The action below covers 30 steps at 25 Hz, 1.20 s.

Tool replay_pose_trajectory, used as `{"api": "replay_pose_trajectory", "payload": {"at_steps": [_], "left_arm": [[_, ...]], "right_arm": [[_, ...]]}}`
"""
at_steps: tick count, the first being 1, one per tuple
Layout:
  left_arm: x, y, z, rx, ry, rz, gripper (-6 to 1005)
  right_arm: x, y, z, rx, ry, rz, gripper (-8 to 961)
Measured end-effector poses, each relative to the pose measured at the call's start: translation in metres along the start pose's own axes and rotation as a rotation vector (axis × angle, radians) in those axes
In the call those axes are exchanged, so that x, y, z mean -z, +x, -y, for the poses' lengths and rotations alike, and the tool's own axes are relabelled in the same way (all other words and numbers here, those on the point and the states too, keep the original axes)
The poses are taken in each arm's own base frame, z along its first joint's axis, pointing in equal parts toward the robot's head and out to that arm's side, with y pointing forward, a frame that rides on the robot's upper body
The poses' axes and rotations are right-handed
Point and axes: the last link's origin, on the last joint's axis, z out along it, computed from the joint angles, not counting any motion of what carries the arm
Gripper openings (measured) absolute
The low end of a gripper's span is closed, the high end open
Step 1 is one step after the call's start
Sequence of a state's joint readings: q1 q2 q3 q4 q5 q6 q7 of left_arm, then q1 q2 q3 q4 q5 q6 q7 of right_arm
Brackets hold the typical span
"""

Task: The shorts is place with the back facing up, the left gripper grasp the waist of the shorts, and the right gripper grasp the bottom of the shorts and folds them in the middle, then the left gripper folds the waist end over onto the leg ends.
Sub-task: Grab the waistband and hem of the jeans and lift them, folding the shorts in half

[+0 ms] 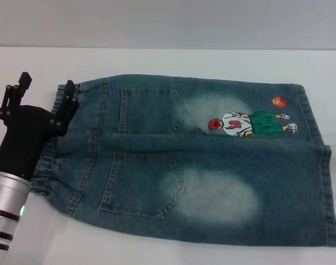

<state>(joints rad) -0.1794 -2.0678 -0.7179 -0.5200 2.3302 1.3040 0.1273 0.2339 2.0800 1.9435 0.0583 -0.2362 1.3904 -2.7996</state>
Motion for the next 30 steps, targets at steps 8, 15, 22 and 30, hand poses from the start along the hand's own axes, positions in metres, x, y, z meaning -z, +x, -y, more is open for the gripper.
{"api": "replay_pose_trajectory", "payload": {"at_steps": [8,15,22,30], "left_arm": [[0.0,0.0,0.0,0.0,0.0,0.0,819],[-0.008,-0.001,-0.009,0.038,0.001,0.06,817],[-0.028,0.017,-0.013,0.032,0.014,0.104,815],[-0.051,0.033,-0.013,0.086,-0.015,0.244,813]], "right_arm": [[-0.001,0.0,0.0,0.0,-0.002,-0.001,715],[-0.005,0.001,-0.007,-0.015,-0.05,-0.017,715],[-0.025,0.0,-0.011,-0.075,-0.107,-0.06,716],[-0.054,-0.023,-0.003,-0.078,-0.09,-0.254,714]]}}
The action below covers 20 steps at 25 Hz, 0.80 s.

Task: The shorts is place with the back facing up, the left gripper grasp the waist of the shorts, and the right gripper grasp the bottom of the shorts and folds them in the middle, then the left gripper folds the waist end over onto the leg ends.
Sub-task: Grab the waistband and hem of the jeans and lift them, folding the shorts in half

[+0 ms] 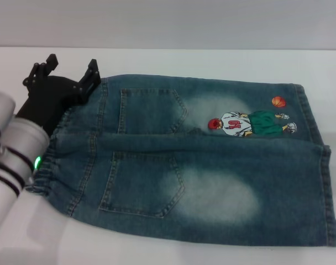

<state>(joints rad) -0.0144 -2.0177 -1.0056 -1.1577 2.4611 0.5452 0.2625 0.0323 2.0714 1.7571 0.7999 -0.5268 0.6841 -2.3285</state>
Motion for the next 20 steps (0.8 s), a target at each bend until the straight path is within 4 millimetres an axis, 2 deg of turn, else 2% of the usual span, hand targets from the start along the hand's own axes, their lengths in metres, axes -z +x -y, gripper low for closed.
{"api": "replay_pose_trajectory", "payload": {"at_steps": [2,3,4,6,8,16,20], "left_arm": [[-0.003,0.005,0.0,0.005,-0.004,0.024,813],[-0.009,0.018,0.002,0.013,-0.01,0.087,812],[-0.01,0.023,0.003,0.015,-0.013,0.111,812],[-0.01,0.027,0.004,0.015,-0.013,0.13,812],[-0.012,0.044,0.008,0.024,-0.029,0.202,811],[-0.01,0.06,0.017,0.039,-0.043,0.3,809],[-0.006,0.066,0.025,0.06,-0.048,0.404,808]], "right_arm": [[-0.001,-0.023,-0.002,0.014,0.017,-0.014,713],[0.0,-0.032,-0.002,-0.003,0.021,-0.019,713],[0.0,-0.042,-0.003,-0.019,0.019,-0.016,712],[0.001,-0.059,-0.003,-0.056,0.001,-0.022,712],[0.002,-0.068,0.0,-0.1,-0.007,-0.042,711],[-0.009,-0.094,-0.007,-0.174,-0.057,-0.268,709],[-0.004,-0.101,-0.005,-0.207,-0.073,-0.364,708]]}}
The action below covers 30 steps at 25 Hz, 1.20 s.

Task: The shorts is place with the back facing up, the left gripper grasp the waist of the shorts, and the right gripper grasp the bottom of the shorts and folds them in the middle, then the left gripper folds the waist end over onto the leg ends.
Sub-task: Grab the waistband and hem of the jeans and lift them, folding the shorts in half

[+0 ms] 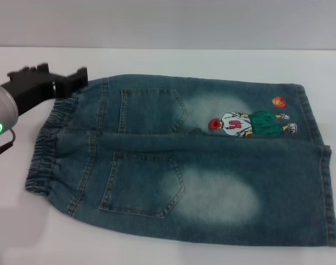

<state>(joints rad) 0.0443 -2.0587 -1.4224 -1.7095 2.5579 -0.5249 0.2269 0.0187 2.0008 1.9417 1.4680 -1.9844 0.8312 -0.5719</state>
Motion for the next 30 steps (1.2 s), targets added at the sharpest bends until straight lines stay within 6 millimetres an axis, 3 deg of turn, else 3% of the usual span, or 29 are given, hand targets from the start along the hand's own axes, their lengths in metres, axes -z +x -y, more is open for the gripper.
{"api": "replay_pose_trajectory", "payload": {"at_steps": [6,12,16,24,30], "left_arm": [[0.004,-0.009,0.008,0.007,-0.004,0.144,806],[0.015,-0.015,0.012,-0.015,0.007,0.208,805],[0.026,-0.022,0.014,-0.051,0.038,0.328,804],[0.029,-0.021,0.02,-0.056,0.058,0.346,802],[0.029,-0.023,0.022,-0.058,0.058,0.369,800]], "right_arm": [[0.029,-0.018,0.004,0.009,-0.044,-0.021,708],[0.045,-0.018,0.001,-0.046,-0.103,-0.083,708],[0.048,-0.011,-0.002,-0.047,-0.132,-0.141,708],[0.047,-0.006,-0.018,-0.004,-0.228,-0.2,708],[0.049,-0.002,-0.01,-0.034,-0.189,-0.239,708]]}}
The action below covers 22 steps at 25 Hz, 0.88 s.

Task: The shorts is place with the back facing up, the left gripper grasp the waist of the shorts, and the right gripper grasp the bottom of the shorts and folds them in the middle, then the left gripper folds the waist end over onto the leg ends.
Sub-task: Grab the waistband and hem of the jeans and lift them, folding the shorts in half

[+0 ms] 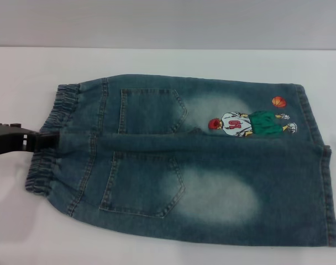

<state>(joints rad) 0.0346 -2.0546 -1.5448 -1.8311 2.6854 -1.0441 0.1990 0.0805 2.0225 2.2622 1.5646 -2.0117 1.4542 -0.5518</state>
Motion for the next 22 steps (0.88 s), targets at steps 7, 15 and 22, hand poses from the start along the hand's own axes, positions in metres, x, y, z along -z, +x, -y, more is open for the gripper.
{"api": "replay_pose_trajectory", "payload": {"at_steps": [7,15,22], "left_arm": [[0.0,0.002,0.004,-0.007,0.01,0.006,798],[-0.006,-0.005,0.006,-0.035,0.025,0.11,796],[-0.002,-0.014,0.01,-0.02,0.033,0.178,795]], "right_arm": [[0.001,0.006,0.001,-0.003,0.003,-0.036,708],[-0.003,0.02,0.0,-0.038,0.007,-0.07,708],[-0.001,0.031,0.003,-0.067,0.019,-0.066,708]]}}
